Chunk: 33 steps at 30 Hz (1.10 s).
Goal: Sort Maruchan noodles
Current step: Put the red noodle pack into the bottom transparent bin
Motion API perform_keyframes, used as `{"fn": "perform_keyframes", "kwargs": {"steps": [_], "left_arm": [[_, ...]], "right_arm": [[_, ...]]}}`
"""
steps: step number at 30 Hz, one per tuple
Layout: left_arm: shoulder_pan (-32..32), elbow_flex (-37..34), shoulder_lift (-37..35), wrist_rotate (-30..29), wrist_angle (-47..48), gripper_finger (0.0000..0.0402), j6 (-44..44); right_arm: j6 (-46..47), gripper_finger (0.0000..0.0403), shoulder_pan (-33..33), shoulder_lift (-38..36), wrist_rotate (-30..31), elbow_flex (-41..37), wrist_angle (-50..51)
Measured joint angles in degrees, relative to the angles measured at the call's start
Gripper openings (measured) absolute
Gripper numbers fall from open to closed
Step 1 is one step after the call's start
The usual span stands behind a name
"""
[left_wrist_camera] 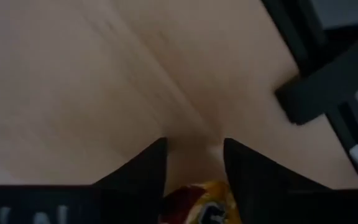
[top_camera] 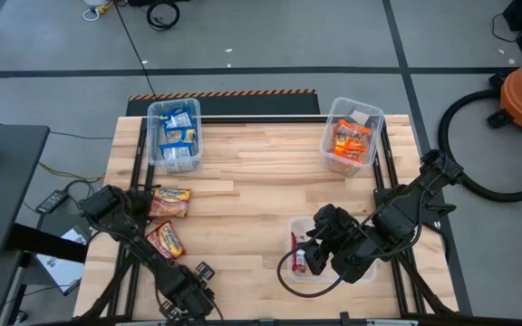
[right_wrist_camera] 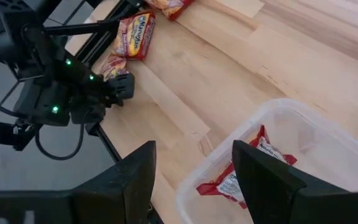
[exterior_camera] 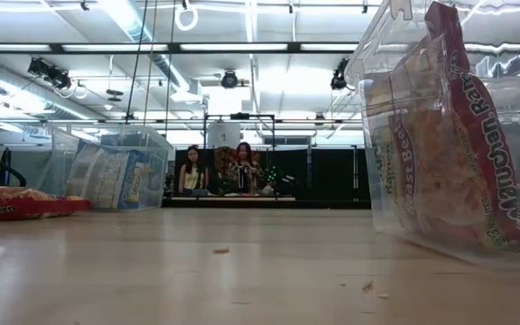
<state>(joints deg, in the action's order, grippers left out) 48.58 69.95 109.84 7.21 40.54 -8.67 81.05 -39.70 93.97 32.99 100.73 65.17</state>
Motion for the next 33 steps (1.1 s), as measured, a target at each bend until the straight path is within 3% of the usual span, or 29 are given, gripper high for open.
{"fn": "perform_keyframes", "kwargs": {"steps": [4, 7, 15, 22, 28, 33], "left_arm": [[-0.3, 1.8, 0.1, 0.4, 5.5, 0.013, -0.1], [-0.6, 3.8, 0.1, 0.3, 8.0, 0.0127, -1.1], [-2.3, 4.9, 0.1, 2.9, 11.1, 0.018, -4.5], [-2.4, 4.7, 0.1, 3.3, 12.9, 0.0203, 6.1], [-7.1, 4.7, 0.1, 13.9, 13.0, 0.0203, 13.1], [-11.9, 4.7, 0.1, 19.3, 13.4, 0.0203, 20.6]], "right_arm": [[-0.3, 0.0218, 0.0, 0.0, 0.0, 0.0, 0.0], [-0.6, 0.0218, 0.0, 0.0, 0.0, 0.0, 0.0], [-1.5, 0.0218, 0.0, 0.0, 0.0, 0.0, 0.0], [-1.8, 0.0218, 0.0, 0.0, 0.0, 0.0, 0.0], [-1.8, 0.0218, -0.1, 0.0, -0.1, 0.0, -1.3], [-1.8, 0.0218, -0.1, 0.0, -0.3, 0.0, -4.1]]}}
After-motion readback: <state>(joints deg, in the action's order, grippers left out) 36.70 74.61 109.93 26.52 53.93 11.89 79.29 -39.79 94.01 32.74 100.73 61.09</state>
